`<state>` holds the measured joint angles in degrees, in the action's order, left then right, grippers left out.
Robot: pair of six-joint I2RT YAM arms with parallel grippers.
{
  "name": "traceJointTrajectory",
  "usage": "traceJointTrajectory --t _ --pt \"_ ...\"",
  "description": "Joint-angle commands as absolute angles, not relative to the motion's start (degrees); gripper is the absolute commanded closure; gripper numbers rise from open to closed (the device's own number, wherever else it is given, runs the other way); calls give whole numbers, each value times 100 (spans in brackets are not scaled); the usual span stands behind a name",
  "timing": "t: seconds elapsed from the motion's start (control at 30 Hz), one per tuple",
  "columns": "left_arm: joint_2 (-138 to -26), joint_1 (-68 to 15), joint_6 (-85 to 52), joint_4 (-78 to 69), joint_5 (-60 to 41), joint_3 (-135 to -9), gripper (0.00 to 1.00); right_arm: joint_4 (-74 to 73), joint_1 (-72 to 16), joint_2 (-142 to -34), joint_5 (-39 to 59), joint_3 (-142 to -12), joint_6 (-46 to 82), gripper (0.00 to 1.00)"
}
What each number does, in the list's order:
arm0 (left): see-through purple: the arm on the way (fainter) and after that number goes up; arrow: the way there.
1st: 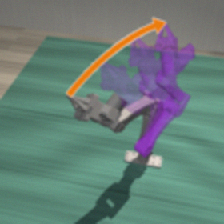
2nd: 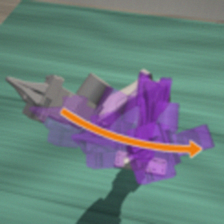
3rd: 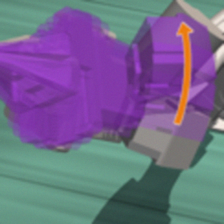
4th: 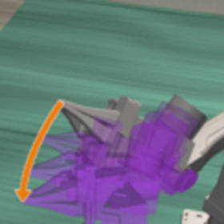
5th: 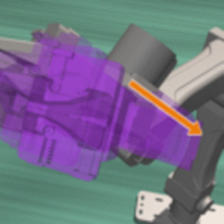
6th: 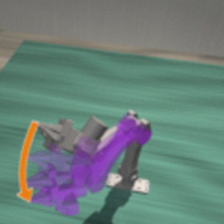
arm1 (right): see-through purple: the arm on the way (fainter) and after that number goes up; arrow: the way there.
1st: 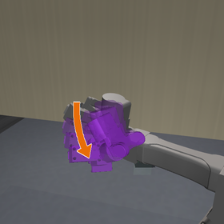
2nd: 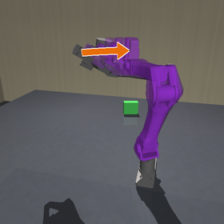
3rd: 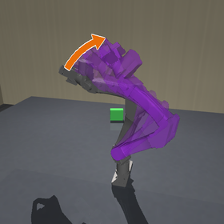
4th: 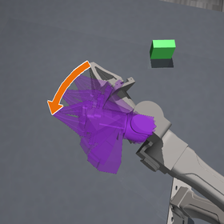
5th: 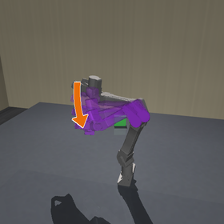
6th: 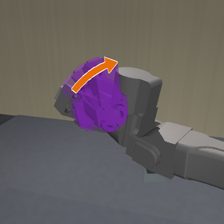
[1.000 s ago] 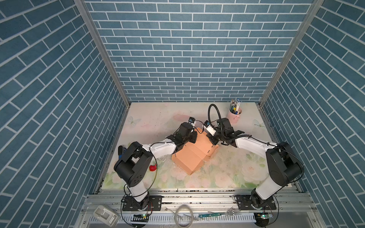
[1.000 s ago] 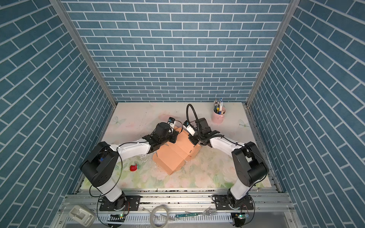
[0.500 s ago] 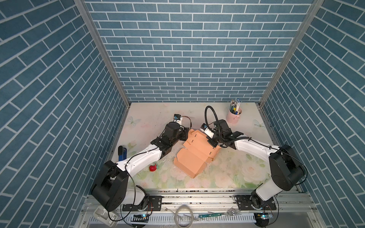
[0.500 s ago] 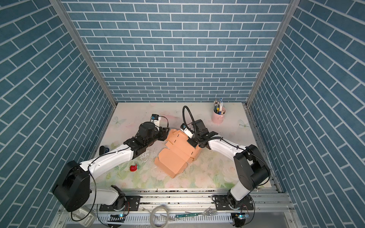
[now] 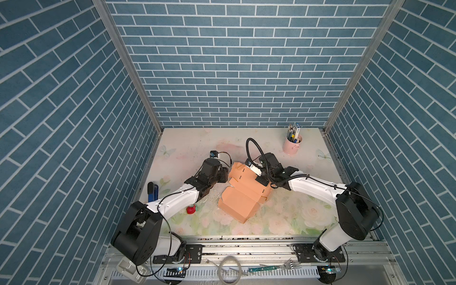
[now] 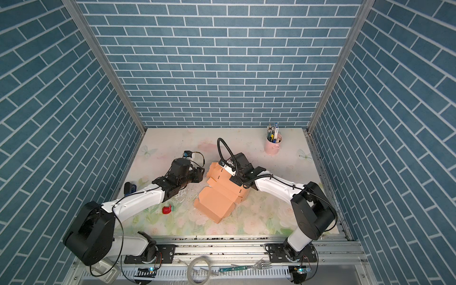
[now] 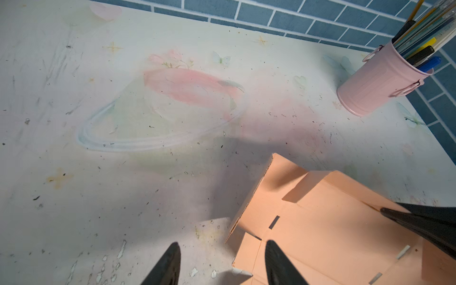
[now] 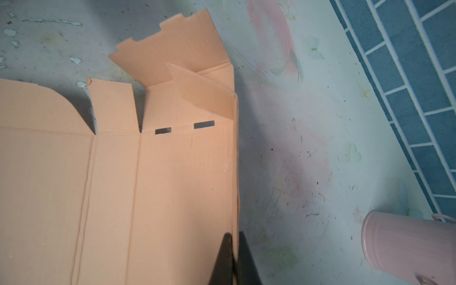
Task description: Fold the paper box
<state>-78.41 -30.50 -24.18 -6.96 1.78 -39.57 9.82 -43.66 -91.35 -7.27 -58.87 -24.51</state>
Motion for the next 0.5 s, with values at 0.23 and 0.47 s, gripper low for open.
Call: traceJointTrajectory --t 0.23,0.47 --pt "-8334 -3028 -2058 -2471 -660 -3347 46 931 -4519 -8962 -1006 -5945 -2636 94" --pt "-8842 -3033 -1890 -2928 -835 -3401 49 966 -4553 -8997 -1054 -5962 -2675 94"
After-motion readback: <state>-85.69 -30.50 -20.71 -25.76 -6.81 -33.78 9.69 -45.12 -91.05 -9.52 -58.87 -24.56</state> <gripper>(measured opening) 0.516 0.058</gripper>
